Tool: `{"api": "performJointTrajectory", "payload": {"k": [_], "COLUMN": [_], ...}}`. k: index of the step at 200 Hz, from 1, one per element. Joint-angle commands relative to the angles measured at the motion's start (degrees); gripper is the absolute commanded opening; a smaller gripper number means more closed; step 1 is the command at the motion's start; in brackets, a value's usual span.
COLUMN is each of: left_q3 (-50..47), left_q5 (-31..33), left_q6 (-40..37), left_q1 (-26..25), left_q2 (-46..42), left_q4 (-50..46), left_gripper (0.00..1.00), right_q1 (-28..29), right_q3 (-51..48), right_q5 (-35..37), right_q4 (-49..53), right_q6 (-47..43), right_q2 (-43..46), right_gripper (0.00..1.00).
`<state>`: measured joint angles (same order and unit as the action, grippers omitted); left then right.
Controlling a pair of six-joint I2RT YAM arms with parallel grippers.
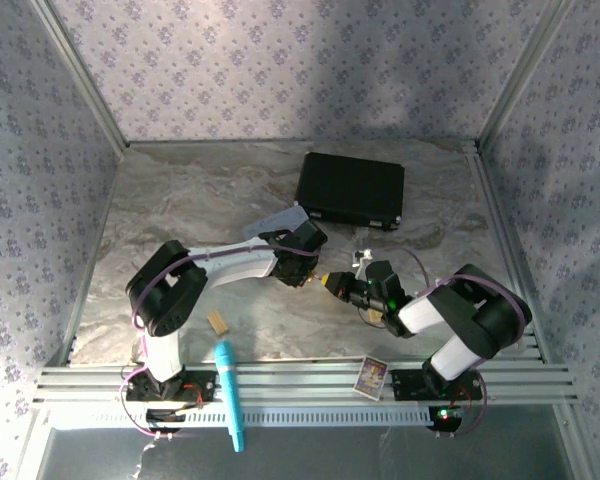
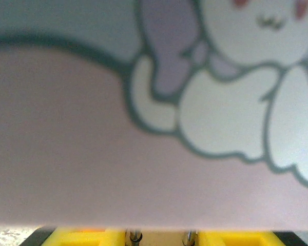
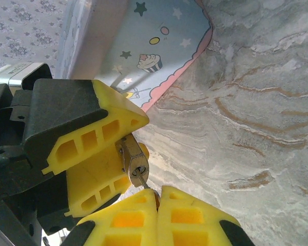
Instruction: Unlock a padlock with a key
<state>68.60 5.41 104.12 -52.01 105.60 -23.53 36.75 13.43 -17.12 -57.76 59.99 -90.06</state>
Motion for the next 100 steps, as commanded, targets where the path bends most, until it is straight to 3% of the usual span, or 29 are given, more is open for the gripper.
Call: {"api": "performJointTrajectory", "payload": {"k": [1,100], "left_q3": [0.5,0.6], "left_q5": [-4.6,-5.7], "left_q6": [1.5,1.5], "left_q1": [-1.1,-2.3], "left_q2": [2.1,1.0], "left_q4": [0.1,1.7], "left_gripper": [0.30,0.29], "right_q1": [0.4,0.4], "right_q3": [1.1,2.4], "right_q5": [0.9,1.2], "right_q4": [-1.6,-2.8], "right_q6": [-0.4,0.3], "right_q2": [0.0,-1.9], "right_gripper": [0.00,0.00]}}
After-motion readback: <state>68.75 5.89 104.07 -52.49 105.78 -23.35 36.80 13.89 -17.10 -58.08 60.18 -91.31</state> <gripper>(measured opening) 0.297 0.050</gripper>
